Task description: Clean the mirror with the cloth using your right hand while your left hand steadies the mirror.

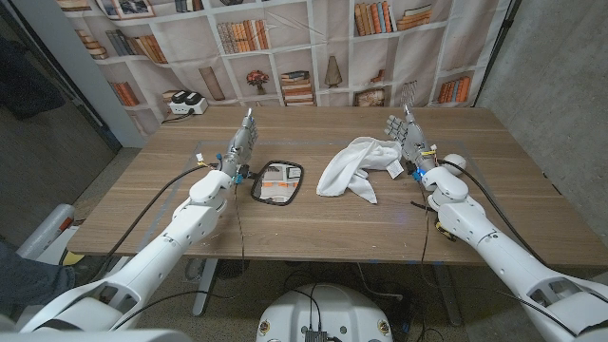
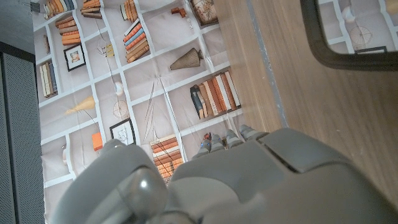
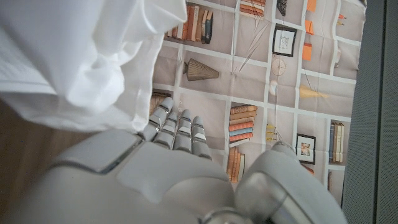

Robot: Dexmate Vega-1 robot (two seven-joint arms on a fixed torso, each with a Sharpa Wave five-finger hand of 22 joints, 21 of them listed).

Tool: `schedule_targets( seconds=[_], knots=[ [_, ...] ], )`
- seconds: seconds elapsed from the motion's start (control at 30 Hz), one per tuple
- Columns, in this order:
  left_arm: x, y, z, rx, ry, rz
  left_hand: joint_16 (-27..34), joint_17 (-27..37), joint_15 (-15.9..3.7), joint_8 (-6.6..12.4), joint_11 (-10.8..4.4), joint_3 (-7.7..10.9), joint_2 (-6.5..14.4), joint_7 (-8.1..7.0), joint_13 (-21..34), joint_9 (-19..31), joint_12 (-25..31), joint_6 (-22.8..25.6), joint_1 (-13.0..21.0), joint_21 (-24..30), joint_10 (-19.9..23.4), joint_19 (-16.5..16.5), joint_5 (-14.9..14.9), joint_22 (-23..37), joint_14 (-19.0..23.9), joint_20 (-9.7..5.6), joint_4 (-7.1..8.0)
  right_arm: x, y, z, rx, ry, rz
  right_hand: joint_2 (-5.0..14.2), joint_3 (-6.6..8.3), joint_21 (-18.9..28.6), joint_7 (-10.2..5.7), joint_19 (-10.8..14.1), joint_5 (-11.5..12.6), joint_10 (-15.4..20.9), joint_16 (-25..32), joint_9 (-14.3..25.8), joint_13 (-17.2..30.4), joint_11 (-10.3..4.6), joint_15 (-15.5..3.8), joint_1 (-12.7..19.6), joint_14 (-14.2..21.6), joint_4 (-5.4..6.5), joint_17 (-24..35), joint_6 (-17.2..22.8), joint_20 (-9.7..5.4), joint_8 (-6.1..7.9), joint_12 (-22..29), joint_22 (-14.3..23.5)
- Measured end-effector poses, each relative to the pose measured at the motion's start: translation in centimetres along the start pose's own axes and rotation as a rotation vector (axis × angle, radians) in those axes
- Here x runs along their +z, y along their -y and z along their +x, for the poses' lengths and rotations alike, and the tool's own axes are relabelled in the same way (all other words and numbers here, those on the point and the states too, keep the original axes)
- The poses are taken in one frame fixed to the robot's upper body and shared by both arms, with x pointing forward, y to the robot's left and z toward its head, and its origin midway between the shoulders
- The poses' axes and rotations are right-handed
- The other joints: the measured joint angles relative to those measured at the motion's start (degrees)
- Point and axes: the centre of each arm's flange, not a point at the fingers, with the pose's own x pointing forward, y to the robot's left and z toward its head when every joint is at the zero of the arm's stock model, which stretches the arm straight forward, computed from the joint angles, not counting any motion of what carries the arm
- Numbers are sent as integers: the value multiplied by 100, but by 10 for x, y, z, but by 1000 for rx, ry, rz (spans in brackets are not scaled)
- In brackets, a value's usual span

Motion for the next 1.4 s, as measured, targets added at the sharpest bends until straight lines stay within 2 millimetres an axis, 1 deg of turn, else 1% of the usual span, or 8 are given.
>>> schedule_targets(
  seconds=[0.17,0.4,0.73,0.8,0.87,1.0,1.1,1.4],
  knots=[
    [6,7,6,5,10,-3,38,0,0,37,0,0,6,0,0,0,45,0,6,0,0,1,0,0,0,0,0,-13,14,-1,-10,-23,-2,0,0,0,0,0,0,30,0,0,5,-29,-14,0,14,0,0,0,0,0,0,0],
    [7,12,7,-10,0,11,38,0,0,42,0,0,45,0,0,-1,46,0,44,0,0,1,45,0,0,1,0,-15,17,-5,-1,-9,-22,24,11,0,-31,10,0,30,0,0,5,-29,-14,24,14,-11,-1,31,-10,0,0,0],
    [15,12,3,-28,3,11,62,0,0,78,0,3,94,0,-1,-1,89,0,116,44,1,1,45,-17,1,1,-3,-16,5,-13,6,16,-78,23,31,0,-62,41,0,61,-1,-1,5,-60,-57,68,57,-31,-1,61,1,0,0,-1],
    [18,11,1,-29,6,15,66,0,0,93,2,33,105,0,-1,-1,89,0,149,44,3,1,45,-17,1,1,-33,-14,3,-15,-2,27,-102,23,48,0,-62,41,0,60,-1,-1,5,-60,-57,68,57,-48,-1,61,1,0,0,-1],
    [20,10,0,-29,7,20,67,0,0,122,39,33,158,53,-1,-1,120,59,204,53,89,3,45,-17,1,3,-65,-12,0,-16,-5,38,-121,23,48,-5,-82,41,0,84,-1,-1,5,-83,-67,68,67,-48,-1,81,1,0,0,-1],
    [22,8,-2,-30,7,29,67,-17,24,123,71,48,120,100,-1,-1,133,209,285,86,177,119,45,-17,26,-9,-99,-6,-5,-17,-7,61,-156,53,48,-35,-82,40,0,95,-1,-1,5,-94,-86,98,86,-48,-10,81,1,0,0,-1],
    [25,6,-5,-31,7,45,67,-17,33,122,101,48,166,100,-1,-2,133,209,331,88,207,119,45,-17,34,-10,-98,-3,-6,-18,-12,72,-172,53,71,-35,-103,62,0,102,-1,-2,5,-102,-86,98,86,-72,-16,102,-21,0,0,-1],
    [27,4,-12,-37,-3,91,104,-17,11,164,58,49,188,70,-2,-2,166,403,459,89,433,251,45,-16,243,21,-178,8,-16,-20,-4,116,-206,68,95,-35,-103,71,0,102,-1,-2,5,-102,-86,174,86,-95,-16,102,-30,0,0,-2]
  ],
)
